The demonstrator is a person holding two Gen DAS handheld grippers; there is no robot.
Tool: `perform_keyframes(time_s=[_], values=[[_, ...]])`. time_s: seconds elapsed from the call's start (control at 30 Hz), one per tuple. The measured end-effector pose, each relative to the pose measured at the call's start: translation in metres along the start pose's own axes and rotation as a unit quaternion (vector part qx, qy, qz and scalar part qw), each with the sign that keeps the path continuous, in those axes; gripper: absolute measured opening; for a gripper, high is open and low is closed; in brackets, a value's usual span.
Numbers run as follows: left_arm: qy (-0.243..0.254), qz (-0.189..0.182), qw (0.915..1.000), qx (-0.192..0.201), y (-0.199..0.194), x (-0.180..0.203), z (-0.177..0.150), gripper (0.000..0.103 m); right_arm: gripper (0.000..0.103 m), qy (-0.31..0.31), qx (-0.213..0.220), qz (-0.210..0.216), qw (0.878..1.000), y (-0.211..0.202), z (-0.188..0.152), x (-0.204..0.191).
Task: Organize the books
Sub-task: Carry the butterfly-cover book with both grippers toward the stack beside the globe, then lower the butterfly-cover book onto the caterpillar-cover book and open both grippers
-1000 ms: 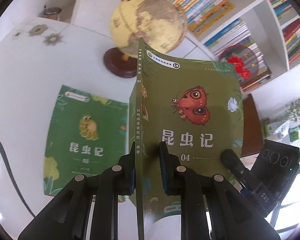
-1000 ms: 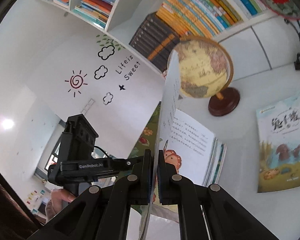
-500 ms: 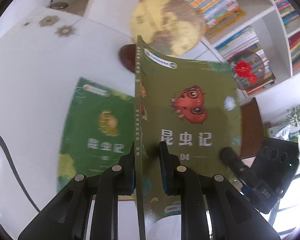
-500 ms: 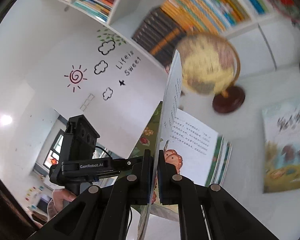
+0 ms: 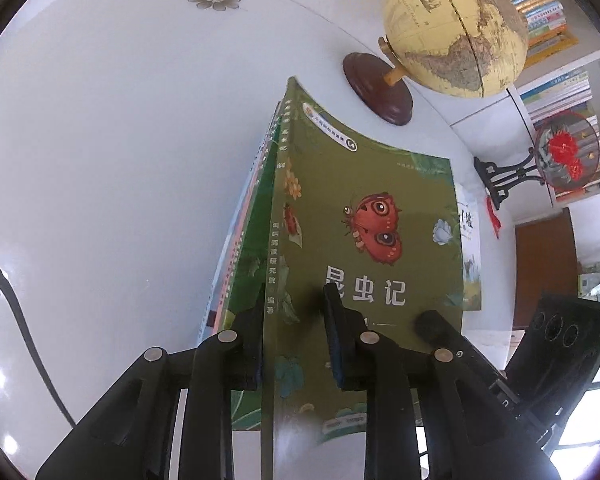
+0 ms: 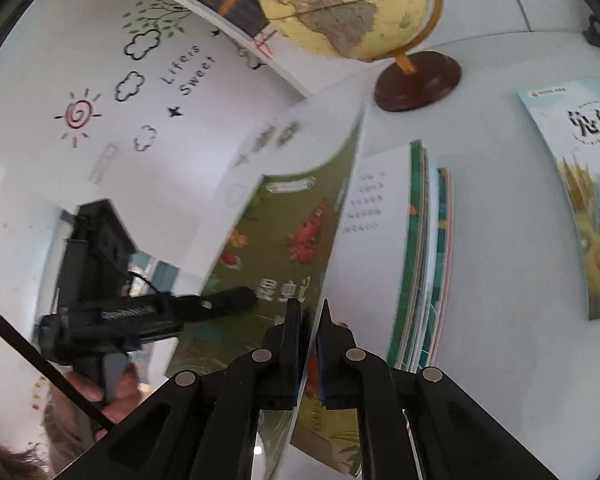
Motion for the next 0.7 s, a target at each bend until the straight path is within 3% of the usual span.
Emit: perform_keyframes(time_s=[0.17,0.3,0.37,0.4,0.43,0.47,0.57,0.7], values=[[-0.006,0.004,1.0,-0.002,0.001,0.002,0.003,0.028,0.008,0.009,-0.005,-0.012,1.0,0.002,0.002,0.007],[-0.012,0.003,0.9999,-0.01,0.003,0.003,0.006,0.038,0.021,0.034,-0.004,-0.029,0.999,0.001,0.006,0.016],[-0.011,0.009,0.9999,-0.007,0.001,0.007,0.008,0.059,0.028,0.044,-0.004,-0.02,0.999,0.0,0.001,0.017],[-0.009,0.012,0.9999,-0.004,0.0,0.008,0.009,0.067,0.037,0.049,-0.004,-0.009,0.999,0.0,0.002,0.016],[-0.011,0.031,0.9994,0.006,-0.005,0.008,0.01,0.081,0.047,0.051,-0.001,0.001,0.999,-0.002,0.002,0.014],[-0.014,0.055,0.9982,0.016,-0.008,0.005,0.012,0.09,0.05,0.054,0.0,0.006,0.999,-0.002,0.001,0.012],[-0.013,0.122,0.9919,0.032,-0.014,-0.001,0.014,0.091,0.052,0.05,-0.005,0.002,0.999,0.0,-0.001,0.003],[-0.021,0.13,0.991,0.022,-0.012,-0.005,0.013,0.091,0.054,0.047,-0.015,0.011,0.999,0.001,-0.005,0.001]])
Point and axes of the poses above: each gripper's, at about its wrist camera, not at the fingertips, and y roughly the way its jaws point, x to its right, z to its top, the point moved 8 cm from there along y, roughly the way its jaws point, and after that the axes turned 14 degrees about -x, right-handed, at the moved point
